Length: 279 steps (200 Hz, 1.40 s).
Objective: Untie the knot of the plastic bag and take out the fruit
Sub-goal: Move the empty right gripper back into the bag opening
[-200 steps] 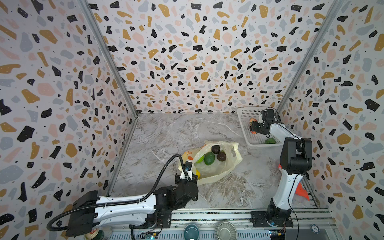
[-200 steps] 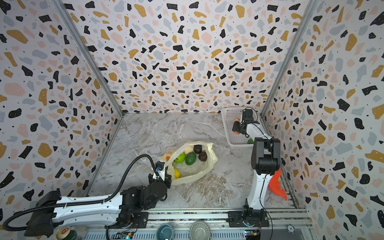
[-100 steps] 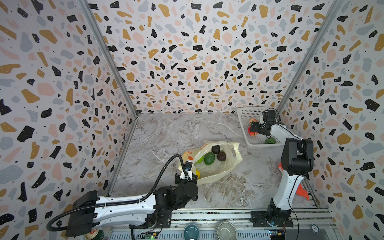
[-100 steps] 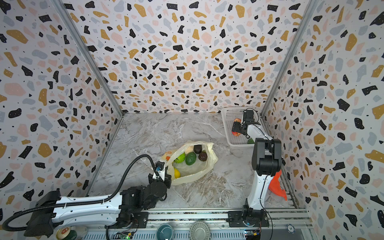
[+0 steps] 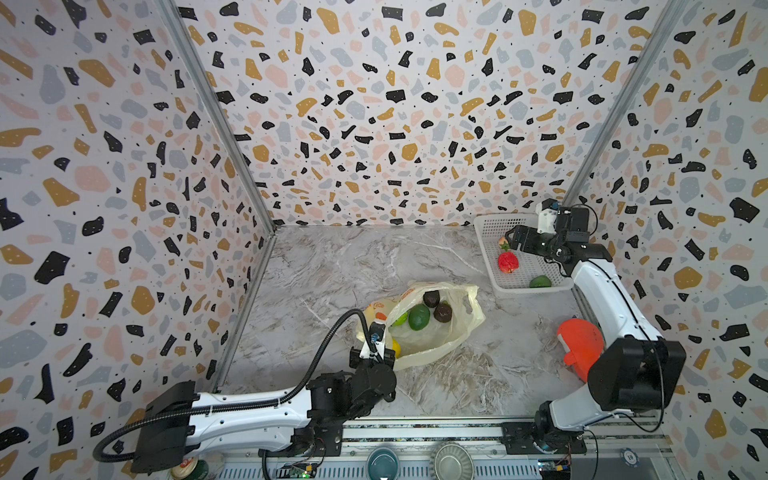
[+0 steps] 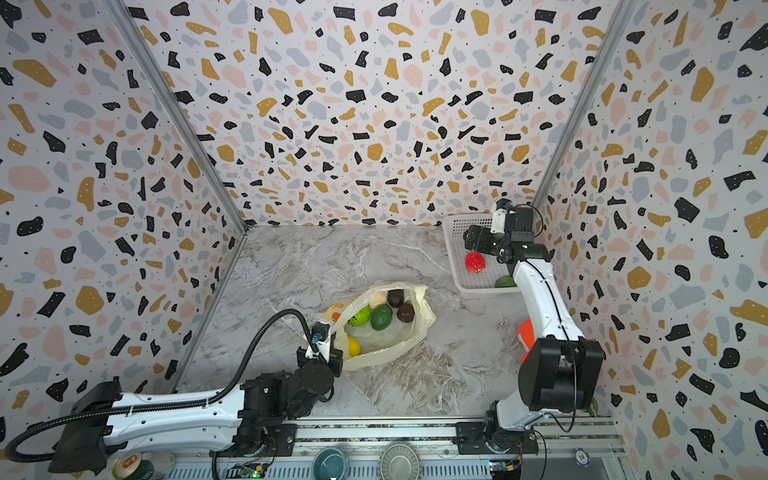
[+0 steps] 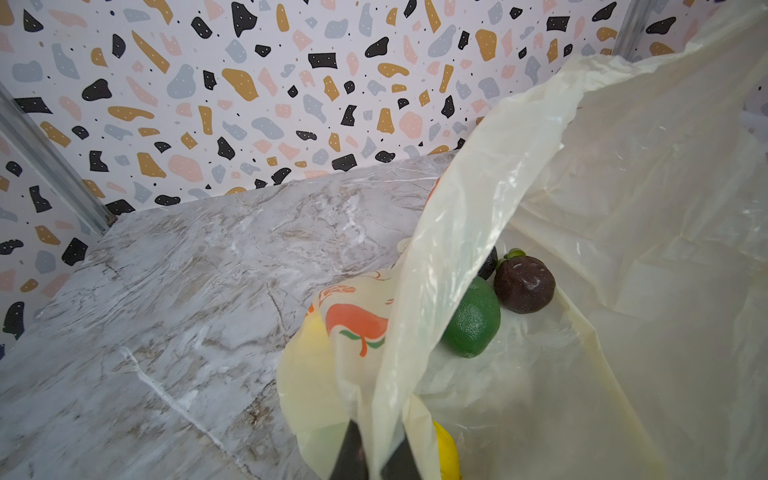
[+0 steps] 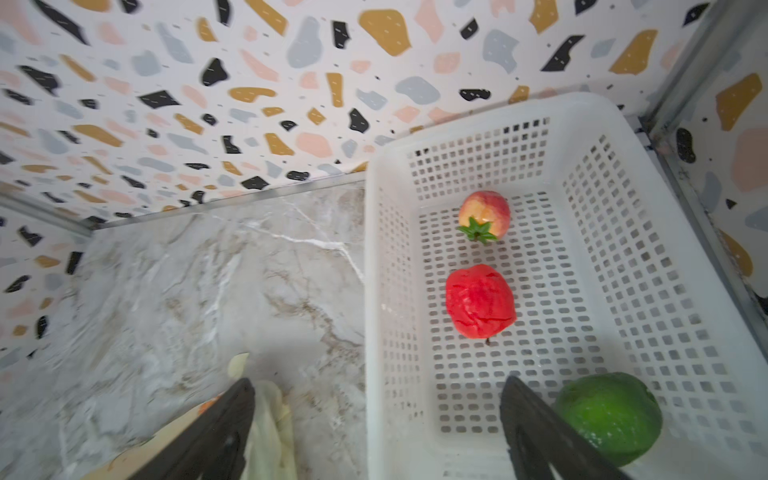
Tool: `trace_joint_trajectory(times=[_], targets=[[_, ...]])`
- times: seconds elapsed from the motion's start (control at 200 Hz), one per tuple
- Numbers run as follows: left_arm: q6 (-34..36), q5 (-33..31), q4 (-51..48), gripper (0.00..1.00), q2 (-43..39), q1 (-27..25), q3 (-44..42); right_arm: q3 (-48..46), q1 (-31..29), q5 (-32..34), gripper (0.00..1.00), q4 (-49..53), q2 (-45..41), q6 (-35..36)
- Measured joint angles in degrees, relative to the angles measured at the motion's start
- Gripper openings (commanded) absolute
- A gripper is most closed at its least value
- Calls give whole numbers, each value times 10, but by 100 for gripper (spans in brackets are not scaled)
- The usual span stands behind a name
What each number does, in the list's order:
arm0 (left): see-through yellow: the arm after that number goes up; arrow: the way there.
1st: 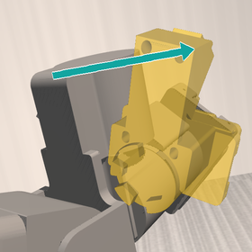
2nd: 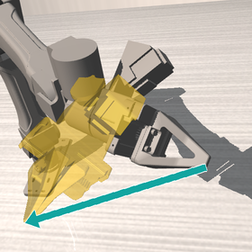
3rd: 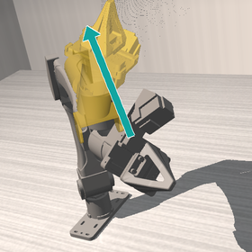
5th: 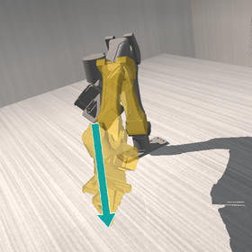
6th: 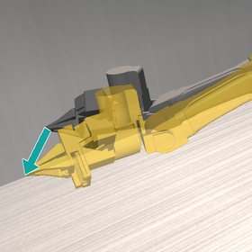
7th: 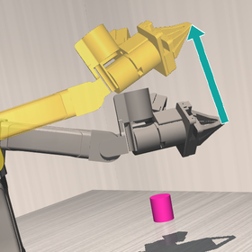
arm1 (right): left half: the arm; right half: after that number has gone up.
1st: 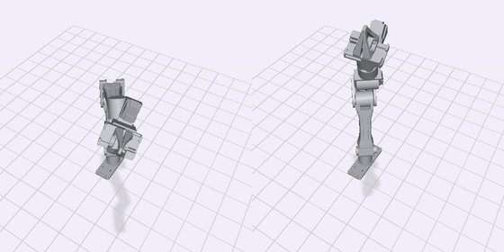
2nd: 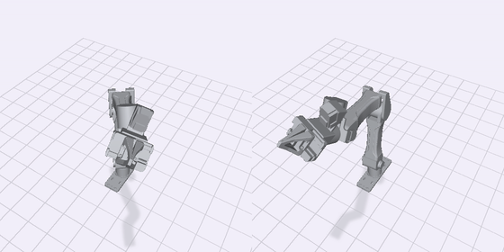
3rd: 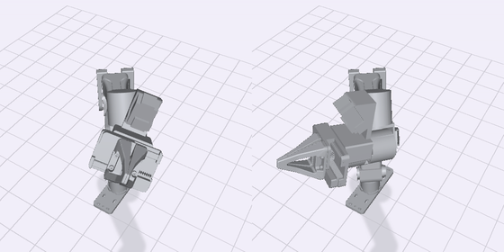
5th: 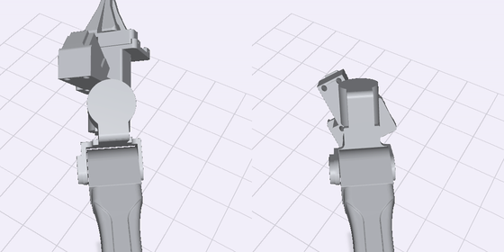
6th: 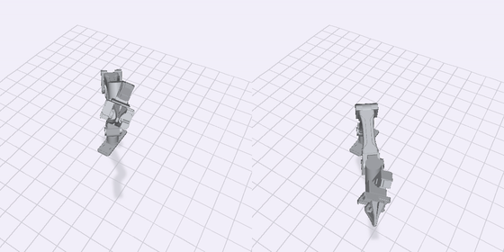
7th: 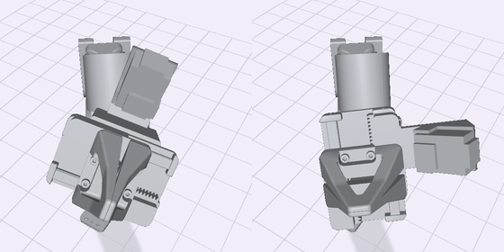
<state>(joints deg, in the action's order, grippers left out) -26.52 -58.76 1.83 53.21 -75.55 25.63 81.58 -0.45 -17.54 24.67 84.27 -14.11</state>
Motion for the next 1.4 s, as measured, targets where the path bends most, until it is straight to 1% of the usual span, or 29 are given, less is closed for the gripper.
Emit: trace_joint_trajectory(times=[0.05,0.115,0.235,0.425,0.491,0.606,0.756,0.876,0.986,1.036,1.086,1.106,1.171,1.397], targets=[[0,0,0,0,0,0,0,-1,-27,-8,94,14,-27,-2],[1,0,0,0,1,0,0,-1,-79,-14,95,28,-58,-7],[4,0,0,0,2,0,0,6,-204,-7,95,54,-99,-25],[7,0,0,0,2,0,0,36,-414,53,95,87,-113,-55],[7,0,0,0,2,0,0,40,-468,71,95,97,-111,-64],[7,0,0,0,2,0,0,34,-534,108,95,107,-111,-79],[7,-1,1,0,2,0,0,-25,-589,153,93,94,-117,-90],[9,-2,5,0,2,0,0,-96,-618,190,88,77,-116,-90],[10,-2,5,0,2,0,0,-144,-624,219,83,62,-115,-88],[10,-2,5,0,2,0,0,-156,-624,232,82,53,-114,-86],[10,-2,5,0,2,0,0,-167,-624,242,80,41,-113,-83],[10,-2,5,0,2,0,0,-171,-624,245,77,36,-113,-83],[10,-2,5,0,2,0,0,-187,-624,257,75,19,-112,-80],[10,-2,4,0,2,0,7,-247,-648,307,74,-7,-102,-82]])
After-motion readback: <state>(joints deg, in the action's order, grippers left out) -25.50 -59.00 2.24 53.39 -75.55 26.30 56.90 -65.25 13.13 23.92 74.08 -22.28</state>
